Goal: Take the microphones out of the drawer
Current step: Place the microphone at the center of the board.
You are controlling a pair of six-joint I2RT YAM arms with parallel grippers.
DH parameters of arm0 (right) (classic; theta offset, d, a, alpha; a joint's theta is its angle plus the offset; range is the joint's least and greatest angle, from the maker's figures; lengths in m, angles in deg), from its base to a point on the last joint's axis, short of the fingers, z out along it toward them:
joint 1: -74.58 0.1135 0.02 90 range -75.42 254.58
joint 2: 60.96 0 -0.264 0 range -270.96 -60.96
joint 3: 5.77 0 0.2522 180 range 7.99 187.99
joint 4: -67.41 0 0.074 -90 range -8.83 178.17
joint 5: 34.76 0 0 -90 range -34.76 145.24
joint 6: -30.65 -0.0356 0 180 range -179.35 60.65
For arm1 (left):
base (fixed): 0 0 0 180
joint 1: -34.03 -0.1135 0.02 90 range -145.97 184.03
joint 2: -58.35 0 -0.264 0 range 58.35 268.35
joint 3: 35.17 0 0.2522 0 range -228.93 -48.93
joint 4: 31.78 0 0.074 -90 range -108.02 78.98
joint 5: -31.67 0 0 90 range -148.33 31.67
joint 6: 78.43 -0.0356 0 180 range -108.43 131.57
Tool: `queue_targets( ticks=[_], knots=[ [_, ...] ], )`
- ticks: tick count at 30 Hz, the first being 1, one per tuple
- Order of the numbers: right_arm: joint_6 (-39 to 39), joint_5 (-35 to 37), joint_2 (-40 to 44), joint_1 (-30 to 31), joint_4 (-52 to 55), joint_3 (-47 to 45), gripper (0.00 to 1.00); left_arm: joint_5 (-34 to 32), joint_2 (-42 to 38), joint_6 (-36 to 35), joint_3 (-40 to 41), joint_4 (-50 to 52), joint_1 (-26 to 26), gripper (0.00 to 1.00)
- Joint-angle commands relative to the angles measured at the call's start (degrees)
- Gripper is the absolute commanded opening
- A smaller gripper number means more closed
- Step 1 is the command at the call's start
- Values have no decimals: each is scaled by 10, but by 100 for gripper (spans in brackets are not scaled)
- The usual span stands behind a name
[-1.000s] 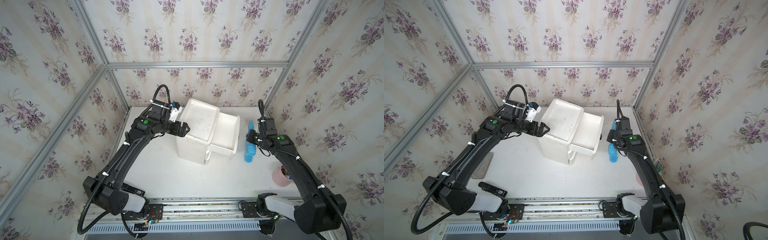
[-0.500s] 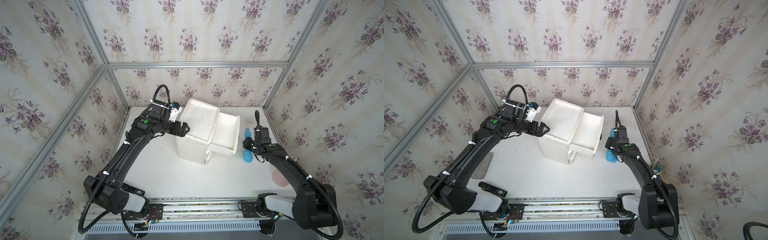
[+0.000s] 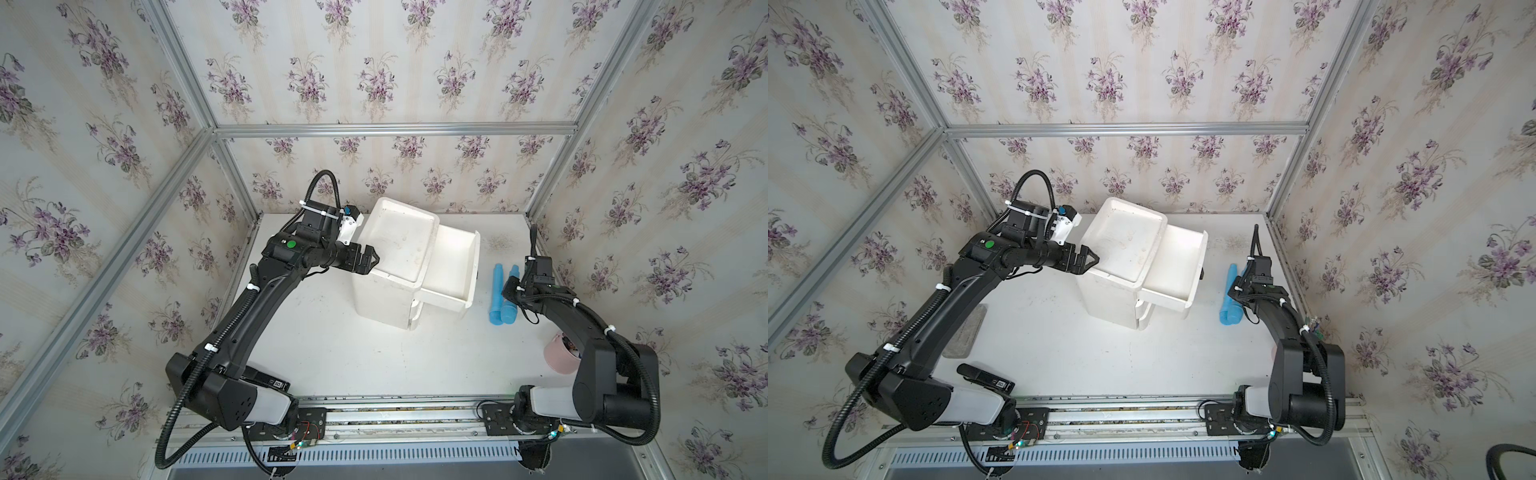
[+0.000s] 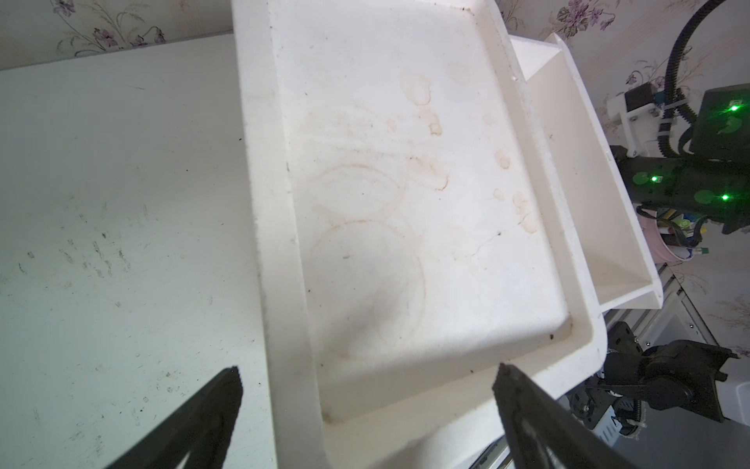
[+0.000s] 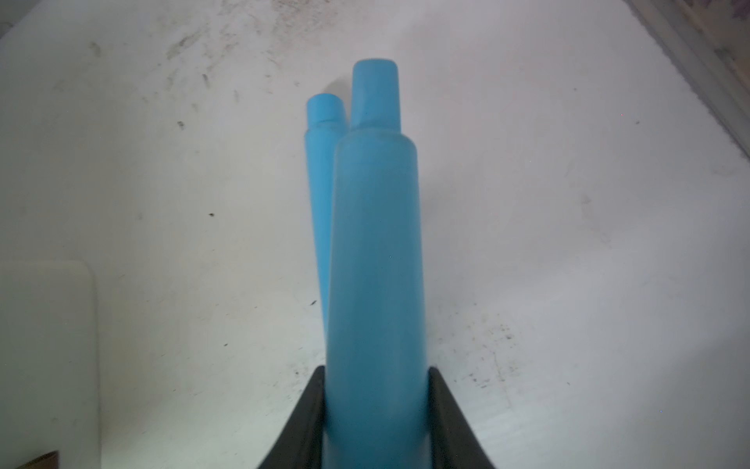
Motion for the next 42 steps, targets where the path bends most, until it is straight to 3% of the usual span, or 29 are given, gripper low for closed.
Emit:
queue_targets(
  ticks=[1,17,21,28,32,42],
  knots=[
    [27,28,-14,-12,-35,-12,0,5,-2,-1,3,-7,0,99],
    [77,135,-36,-21,-160,-72,0,8,-2,2,4,-10,-1,99],
    [79,134,-47,-22,-160,-72,17,8,-5,2,5,-11,-1,99],
    [80,127,-77,-23,-155,-65,30,5,-4,2,7,-10,-1,99],
    [81,123,-83,-22,-151,-61,33,7,-4,3,9,-12,-1,99],
    [78,112,-84,-23,-144,-55,54,12,-4,6,12,-15,-1,99]
  ],
)
